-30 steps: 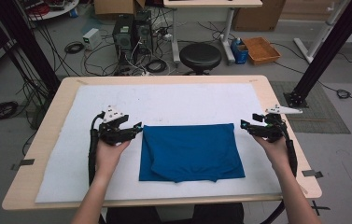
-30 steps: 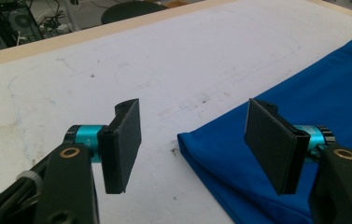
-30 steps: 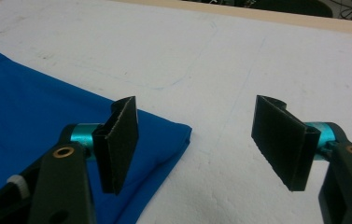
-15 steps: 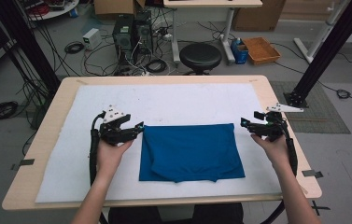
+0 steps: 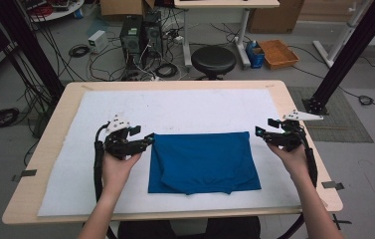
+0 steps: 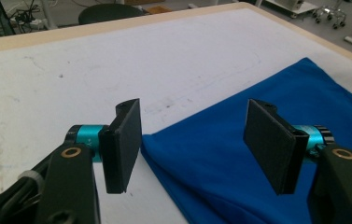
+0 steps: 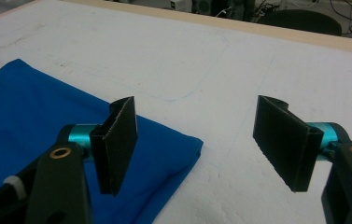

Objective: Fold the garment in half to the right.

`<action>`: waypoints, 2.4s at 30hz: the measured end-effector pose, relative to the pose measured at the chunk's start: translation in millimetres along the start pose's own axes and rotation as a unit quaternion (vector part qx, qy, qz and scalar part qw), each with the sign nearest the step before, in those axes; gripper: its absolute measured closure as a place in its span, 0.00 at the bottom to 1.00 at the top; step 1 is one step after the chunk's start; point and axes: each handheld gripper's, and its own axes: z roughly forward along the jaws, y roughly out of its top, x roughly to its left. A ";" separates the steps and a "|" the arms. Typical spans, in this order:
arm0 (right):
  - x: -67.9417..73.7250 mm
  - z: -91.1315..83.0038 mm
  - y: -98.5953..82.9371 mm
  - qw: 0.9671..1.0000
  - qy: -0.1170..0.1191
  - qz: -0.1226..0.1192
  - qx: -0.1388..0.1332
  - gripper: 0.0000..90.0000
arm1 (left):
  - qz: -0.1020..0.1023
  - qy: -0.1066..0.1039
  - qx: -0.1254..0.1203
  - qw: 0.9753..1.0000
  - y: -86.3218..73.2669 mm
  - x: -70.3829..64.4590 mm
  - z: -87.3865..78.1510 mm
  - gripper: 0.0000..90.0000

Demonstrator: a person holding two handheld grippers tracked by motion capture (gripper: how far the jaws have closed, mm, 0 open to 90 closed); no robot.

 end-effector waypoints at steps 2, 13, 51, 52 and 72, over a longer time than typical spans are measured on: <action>1.1 0.0 0.2 1.000 0.000 -0.001 0.001 0.34 | -0.005 0.003 0.005 1.000 -4.6 -5.2 -7.5 0.42; 4.3 3.4 -1.7 1.000 -0.001 -0.002 0.005 0.34 | -0.094 -0.015 0.028 0.995 -51.7 -32.8 -33.6 0.42; 75.1 31.0 26.8 0.995 0.066 -0.078 -0.006 0.34 | -0.076 0.104 0.092 0.987 -94.5 -88.4 -4.3 0.59; 80.0 34.0 27.7 0.994 0.072 -0.082 -0.005 0.34 | -0.076 0.106 0.093 0.987 -94.3 -88.2 -4.3 0.59; 176.7 151.5 68.4 0.980 0.159 -0.105 0.064 0.61 | -0.089 0.094 0.081 0.988 -95.7 -86.2 -2.3 0.77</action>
